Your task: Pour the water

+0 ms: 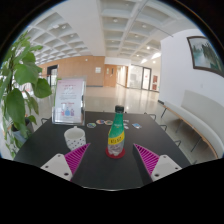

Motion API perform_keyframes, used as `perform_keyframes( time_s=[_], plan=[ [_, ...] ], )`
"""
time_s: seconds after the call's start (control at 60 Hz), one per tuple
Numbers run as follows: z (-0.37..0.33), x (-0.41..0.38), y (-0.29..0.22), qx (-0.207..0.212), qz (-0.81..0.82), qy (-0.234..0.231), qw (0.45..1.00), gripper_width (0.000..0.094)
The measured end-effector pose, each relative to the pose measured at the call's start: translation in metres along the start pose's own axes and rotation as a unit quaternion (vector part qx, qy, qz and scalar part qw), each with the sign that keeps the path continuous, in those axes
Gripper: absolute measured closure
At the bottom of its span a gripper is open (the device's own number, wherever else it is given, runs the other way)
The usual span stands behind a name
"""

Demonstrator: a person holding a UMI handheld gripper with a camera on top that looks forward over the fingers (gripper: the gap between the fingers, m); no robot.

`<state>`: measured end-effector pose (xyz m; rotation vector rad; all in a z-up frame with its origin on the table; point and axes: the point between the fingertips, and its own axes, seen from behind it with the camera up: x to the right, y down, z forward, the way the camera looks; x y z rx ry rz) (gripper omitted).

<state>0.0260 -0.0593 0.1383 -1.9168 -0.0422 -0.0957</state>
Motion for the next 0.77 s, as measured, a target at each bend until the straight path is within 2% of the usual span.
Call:
perform_keyframes(
  time_s=[0.367,0.567,0.767],
  plan=[
    [-0.167,-0.021,0.038,0.006,0.007,0.01,1.0,0.0079],
    [-0.209,-0.019,0.056,-0.001,-0.003,0.015,1.0,0.0079],
    [-0.229,-0.019,0.054,0.013,-0.027,0.021,0.999,0.0082]
  ],
)
